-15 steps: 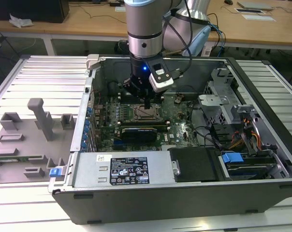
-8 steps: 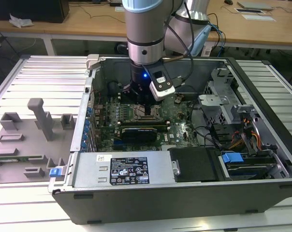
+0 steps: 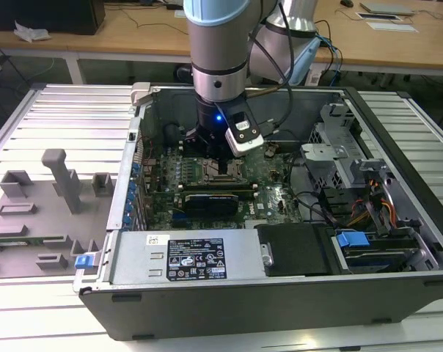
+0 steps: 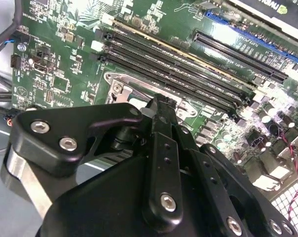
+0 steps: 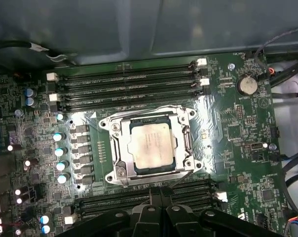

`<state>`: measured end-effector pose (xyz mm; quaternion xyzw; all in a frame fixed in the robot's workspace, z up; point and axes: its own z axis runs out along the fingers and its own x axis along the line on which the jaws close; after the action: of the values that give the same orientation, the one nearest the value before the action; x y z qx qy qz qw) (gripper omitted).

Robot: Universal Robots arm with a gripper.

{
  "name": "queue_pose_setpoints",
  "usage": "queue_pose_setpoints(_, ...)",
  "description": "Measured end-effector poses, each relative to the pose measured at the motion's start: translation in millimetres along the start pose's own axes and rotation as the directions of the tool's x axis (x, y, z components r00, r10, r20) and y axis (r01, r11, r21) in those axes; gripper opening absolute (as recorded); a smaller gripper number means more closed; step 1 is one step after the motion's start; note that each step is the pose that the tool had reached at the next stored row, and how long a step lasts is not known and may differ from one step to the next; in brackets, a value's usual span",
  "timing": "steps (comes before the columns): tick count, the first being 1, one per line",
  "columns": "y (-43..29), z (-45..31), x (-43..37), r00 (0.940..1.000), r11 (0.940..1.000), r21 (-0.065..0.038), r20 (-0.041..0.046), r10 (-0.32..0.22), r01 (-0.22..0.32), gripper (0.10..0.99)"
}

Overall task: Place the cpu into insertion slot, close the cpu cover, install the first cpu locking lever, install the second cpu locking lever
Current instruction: 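Install the second cpu locking lever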

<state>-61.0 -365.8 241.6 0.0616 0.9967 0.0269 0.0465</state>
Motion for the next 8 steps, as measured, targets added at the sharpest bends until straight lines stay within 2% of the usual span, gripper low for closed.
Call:
queue_pose_setpoints(5, -1.4, 5.5, 5.2, 1.0000, 1.0000, -0.007, -0.0010, 0.001, -0.001, 0.106)
queue_pose_setpoints(8, -4.1, 8.2, 10.6, 1.0000, 0.9998, -0.020, -0.0026, 0.002, -0.002, 0.106)
